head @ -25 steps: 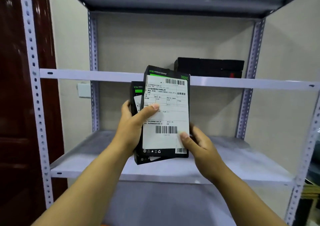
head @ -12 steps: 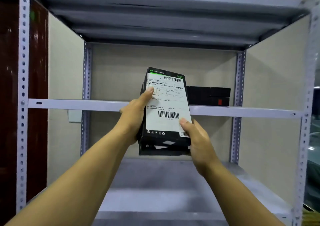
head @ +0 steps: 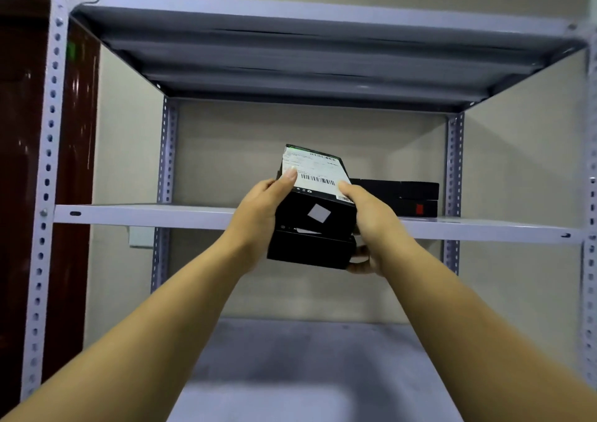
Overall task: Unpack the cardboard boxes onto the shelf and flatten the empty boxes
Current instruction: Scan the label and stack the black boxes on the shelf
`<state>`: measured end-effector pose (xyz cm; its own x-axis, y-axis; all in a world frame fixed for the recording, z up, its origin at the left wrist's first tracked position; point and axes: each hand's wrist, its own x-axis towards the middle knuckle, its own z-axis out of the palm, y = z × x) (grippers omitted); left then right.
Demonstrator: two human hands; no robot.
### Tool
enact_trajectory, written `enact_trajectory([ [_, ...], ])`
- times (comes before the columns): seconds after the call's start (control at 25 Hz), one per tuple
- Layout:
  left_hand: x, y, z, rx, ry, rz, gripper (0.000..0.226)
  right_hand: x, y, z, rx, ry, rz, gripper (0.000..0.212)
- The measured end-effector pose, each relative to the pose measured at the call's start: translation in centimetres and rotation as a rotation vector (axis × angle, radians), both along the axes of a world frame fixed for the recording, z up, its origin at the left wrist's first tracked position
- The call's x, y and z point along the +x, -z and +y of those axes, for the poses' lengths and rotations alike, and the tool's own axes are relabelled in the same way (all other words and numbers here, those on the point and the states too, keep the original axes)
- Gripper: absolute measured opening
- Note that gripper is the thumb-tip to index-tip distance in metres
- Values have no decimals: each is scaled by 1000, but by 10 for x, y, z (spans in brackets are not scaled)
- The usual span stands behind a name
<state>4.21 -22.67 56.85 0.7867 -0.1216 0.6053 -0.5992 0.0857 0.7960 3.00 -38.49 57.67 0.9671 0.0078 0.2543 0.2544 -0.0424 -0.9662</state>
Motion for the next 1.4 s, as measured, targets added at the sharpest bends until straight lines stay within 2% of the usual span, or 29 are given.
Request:
enact_trajectory([
  [0.04,5,-1,3,11,-7,-8,60,6,-5,3,-52,20,-17,38],
  [0.16,16,-7,12,28,-38,-2,47,21,-21,14,-161,78,-67,54],
  [0.28,29,-19,24,13,-61,54,49,34,-32,24,-229,72,-103,64],
  [0.48,51,-39,36,54,-120,124,51,50,-41,31,-317,-17,-199,54],
  [0.76,77,-56,51,178,-222,225,52,82,-49,41,-379,65,-254,48],
  [0.96,74,-50,69,428,-448,105,34,95,-48,36,-388,-78,-302,29],
  [1.08,69,-50,76,460,-442,71,29,98,-50,31,-398,-175,-302,32],
  [1.28,82,-57,81,530,-494,75,38,114,-55,33,-520,-129,-308,33],
  [1.4,97,-60,75,554,-516,89,32,128,-57,33,-521,-103,-285,33],
])
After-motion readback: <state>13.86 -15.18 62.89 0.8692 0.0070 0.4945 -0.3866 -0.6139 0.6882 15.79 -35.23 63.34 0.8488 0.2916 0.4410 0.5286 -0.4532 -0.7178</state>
